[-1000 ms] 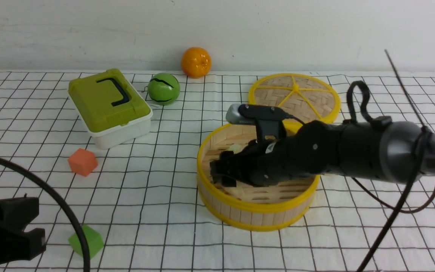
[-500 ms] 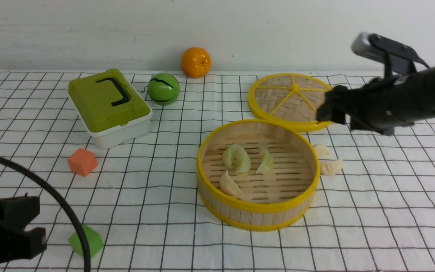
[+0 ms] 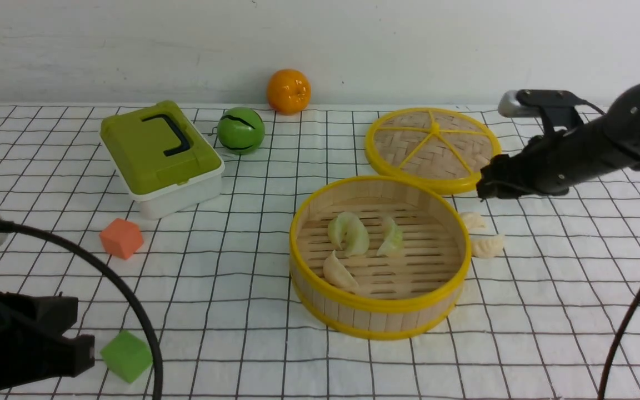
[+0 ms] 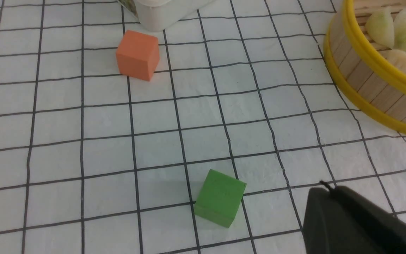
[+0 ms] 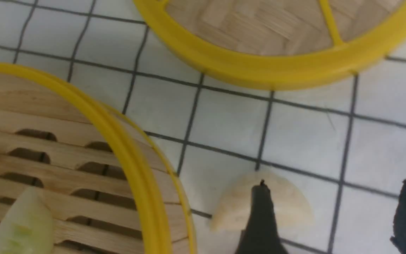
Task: Put the dumplings into the steamer on the table with the white tablecloth.
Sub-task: 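Reach for and grasp a dumpling lying on the table beside the steamer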
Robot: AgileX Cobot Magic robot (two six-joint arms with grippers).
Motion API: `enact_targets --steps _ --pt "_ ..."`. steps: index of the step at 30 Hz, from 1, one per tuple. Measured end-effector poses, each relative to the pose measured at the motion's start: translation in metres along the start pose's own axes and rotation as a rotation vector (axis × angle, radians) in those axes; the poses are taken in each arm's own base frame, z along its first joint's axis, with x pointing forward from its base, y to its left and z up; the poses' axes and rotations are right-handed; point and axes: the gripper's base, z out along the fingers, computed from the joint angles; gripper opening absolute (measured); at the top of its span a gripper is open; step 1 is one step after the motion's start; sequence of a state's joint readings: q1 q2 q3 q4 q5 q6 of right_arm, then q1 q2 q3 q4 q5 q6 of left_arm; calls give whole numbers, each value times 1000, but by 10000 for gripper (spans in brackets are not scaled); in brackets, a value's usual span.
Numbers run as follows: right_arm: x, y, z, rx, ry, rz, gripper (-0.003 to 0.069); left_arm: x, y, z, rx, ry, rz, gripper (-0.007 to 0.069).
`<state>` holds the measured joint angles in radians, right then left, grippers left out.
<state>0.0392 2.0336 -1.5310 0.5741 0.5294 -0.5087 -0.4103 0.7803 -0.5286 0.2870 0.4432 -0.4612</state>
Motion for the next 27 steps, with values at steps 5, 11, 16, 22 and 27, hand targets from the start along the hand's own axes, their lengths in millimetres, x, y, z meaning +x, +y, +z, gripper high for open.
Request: enact_targets --steps 5,11,16,22,27 --pt "-16 4 21 -98 99 -69 467 2 0 8 -10 34 11 -12" --pt "-6 7 49 -88 191 -158 394 3 -1 12 -14 57 13 -12" --pt "-4 3 49 -36 238 -243 255 3 -1 13 -15 58 14 -12" --pt "-2 -10 33 135 352 -287 142 3 -1 13 -15 58 15 -8" --pt "-7 -14 14 196 382 -257 188 3 -1 13 -15 57 15 -4"
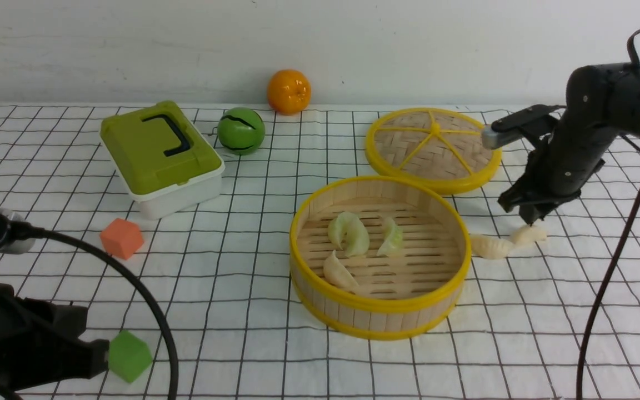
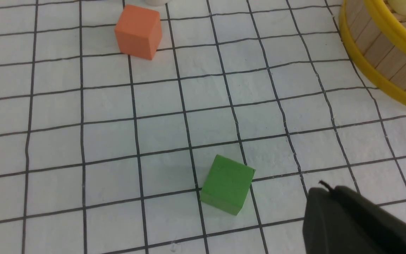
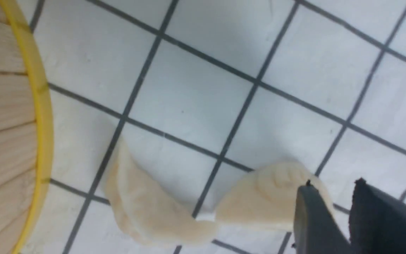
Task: Put the dumplings into the steamer on the table with the white tablecloth.
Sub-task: 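Reach for and grasp a dumpling lying on the table beside the steamer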
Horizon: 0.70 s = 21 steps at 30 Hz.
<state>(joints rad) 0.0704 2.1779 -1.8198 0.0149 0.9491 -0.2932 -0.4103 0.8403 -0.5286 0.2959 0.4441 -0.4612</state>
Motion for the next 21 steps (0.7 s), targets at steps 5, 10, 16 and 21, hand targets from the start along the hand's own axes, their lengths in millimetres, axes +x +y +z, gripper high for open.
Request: enact_targets --steps 5,10,16,21 --pt "1 0 -6 2 15 -2 367 0 0 0 0 -1 1 -1" --pt "0 0 -1 -5 -3 127 570 0 0 0 1 -4 1 0" --pt "6 -3 20 -11 46 374 559 0 0 0 1 -4 1 3" --pt "11 -4 34 -12 95 532 421 0 0 0 2 -5 1 4"
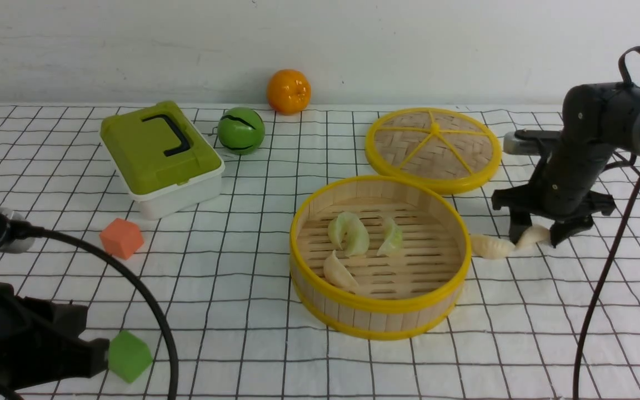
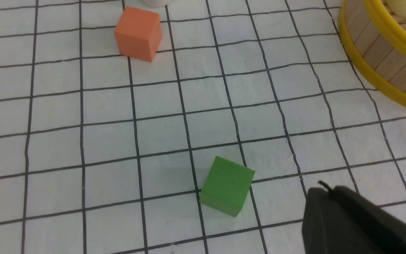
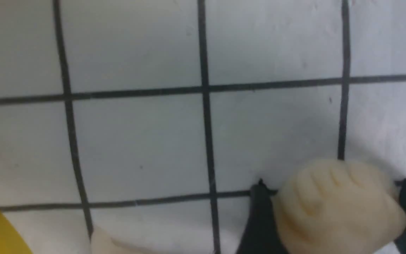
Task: Put the dumplings into the steamer on the table with the white tablecloth.
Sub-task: 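Reach for and grasp a dumpling lying on the table beside the steamer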
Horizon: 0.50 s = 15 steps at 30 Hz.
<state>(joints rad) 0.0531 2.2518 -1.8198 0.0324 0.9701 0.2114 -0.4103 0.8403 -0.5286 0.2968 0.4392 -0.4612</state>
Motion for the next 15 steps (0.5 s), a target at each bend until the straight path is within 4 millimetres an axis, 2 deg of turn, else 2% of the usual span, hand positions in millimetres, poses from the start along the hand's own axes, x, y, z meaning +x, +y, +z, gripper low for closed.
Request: enact_targets --steps 3,9,12,14,15 --pt "0 0 0 -2 4 5 412 0 0 0 0 0 0 7" --pt "4 -1 -2 8 44 -97 412 0 0 0 0 0 -1 11" --pt "7 -2 -8 21 78 -147 412 0 0 0 1 0 -2 12" --pt "6 -2 -22 23 54 -173 412 0 0 0 1 0 -2 13" --pt "6 -2 -22 23 54 -173 412 0 0 0 1 0 -2 13"
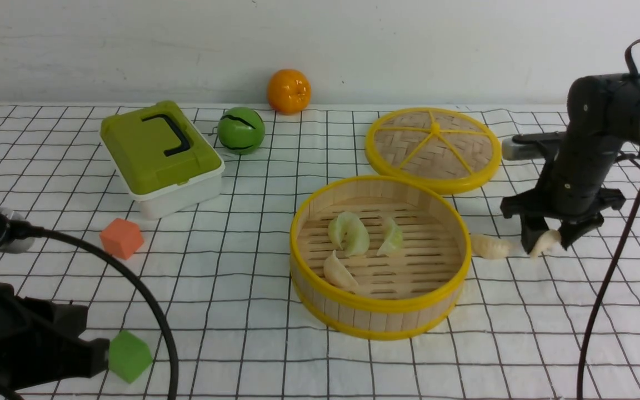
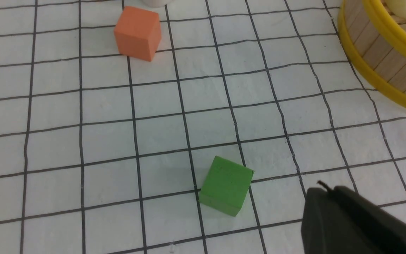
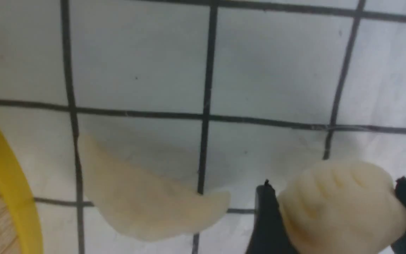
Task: Put the dumplings into the steamer on the table with the white tablecloth.
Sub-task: 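Reach for and grasp a dumpling lying on the table beside the steamer, then place the dumpling in the bamboo steamer basket with the right gripper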
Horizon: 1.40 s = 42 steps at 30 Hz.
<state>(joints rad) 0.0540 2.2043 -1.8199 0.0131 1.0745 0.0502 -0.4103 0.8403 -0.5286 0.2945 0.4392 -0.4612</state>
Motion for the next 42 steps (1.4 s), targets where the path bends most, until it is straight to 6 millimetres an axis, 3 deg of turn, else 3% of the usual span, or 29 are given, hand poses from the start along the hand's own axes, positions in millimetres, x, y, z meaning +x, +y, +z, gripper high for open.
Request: enact_targets --steps 2,7,10,11,15,17,21,23,27,42 --pt "-1 1 -28 -5 -64 -11 412 0 0 0 0 0 0 17" --pt "2 17 -68 -49 -140 -93 412 0 0 0 0 0 0 20" --pt "15 61 -89 -180 -136 -267 412 0 0 0 0 -1 0 22" --pt "16 66 -90 -191 -134 -282 412 0 0 0 0 -1 0 22" --pt "38 131 -96 -361 -106 -538 412 0 0 0 0 -1 0 27" --pt "49 162 -91 -401 -97 -685 412 0 0 0 1 -2 0 30" --pt "60 190 -73 -400 -63 -786 412 0 0 0 1 -3 0 32" --pt "67 205 -50 -344 -12 -873 412 0 0 0 1 -3 -1 37" --pt "71 209 -25 -247 40 -948 412 0 0 0 2 -3 -2 41" --pt "62 215 -18 -228 -71 -983 412 0 -1 0 8 -1 -16 55"
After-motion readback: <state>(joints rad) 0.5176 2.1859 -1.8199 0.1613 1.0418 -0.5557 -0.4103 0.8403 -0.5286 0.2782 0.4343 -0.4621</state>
